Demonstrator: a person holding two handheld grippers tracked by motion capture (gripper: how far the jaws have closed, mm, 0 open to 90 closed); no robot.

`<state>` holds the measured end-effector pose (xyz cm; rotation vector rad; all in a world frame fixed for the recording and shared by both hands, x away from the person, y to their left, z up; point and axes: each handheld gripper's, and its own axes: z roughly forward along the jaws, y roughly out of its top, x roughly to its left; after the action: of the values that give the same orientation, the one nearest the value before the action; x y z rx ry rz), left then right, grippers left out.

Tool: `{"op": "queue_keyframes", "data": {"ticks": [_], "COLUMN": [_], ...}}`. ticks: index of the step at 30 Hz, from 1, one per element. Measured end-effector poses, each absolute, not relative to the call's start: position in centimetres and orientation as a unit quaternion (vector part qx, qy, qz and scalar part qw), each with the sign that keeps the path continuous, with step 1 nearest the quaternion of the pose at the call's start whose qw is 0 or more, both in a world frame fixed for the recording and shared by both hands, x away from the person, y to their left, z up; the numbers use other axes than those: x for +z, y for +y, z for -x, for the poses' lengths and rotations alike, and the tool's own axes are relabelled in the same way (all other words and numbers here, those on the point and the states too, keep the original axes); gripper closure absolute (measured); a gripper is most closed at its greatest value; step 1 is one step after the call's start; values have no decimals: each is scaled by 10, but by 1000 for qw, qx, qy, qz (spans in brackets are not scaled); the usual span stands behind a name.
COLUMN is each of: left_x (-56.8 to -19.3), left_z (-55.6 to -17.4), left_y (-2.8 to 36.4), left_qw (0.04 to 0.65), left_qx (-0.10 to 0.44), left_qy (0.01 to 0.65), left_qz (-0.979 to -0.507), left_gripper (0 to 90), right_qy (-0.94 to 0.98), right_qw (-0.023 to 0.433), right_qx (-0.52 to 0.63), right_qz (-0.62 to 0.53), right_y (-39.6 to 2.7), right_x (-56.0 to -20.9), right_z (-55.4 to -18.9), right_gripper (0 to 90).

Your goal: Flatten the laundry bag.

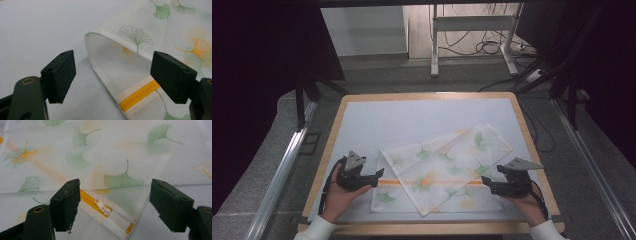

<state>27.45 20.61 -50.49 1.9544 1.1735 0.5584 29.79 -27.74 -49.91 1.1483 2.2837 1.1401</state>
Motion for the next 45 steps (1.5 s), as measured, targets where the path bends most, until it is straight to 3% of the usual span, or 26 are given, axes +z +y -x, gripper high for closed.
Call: {"op": "queue_keyframes", "data": {"ticks": [18, 31, 45], "left_x": [-499, -496, -497], "left_z": [-270, -266, -260], "left_y": [171, 150, 108], "left_qw": [388, 364, 366], "left_qx": [188, 189, 144], "left_qy": [417, 375, 335], "left_qz": [-800, -831, -856], "left_gripper": [209, 221, 246], "right_qy": [817, 823, 819], "right_qw": [143, 129, 120], "right_qx": [391, 381, 386], "right_qz": [-399, -401, -407], "right_y": [-265, -261, -267], "right_x": [-509, -517, -518], "right_z": [-282, -279, -282], "right_gripper": [275, 423, 408]}}
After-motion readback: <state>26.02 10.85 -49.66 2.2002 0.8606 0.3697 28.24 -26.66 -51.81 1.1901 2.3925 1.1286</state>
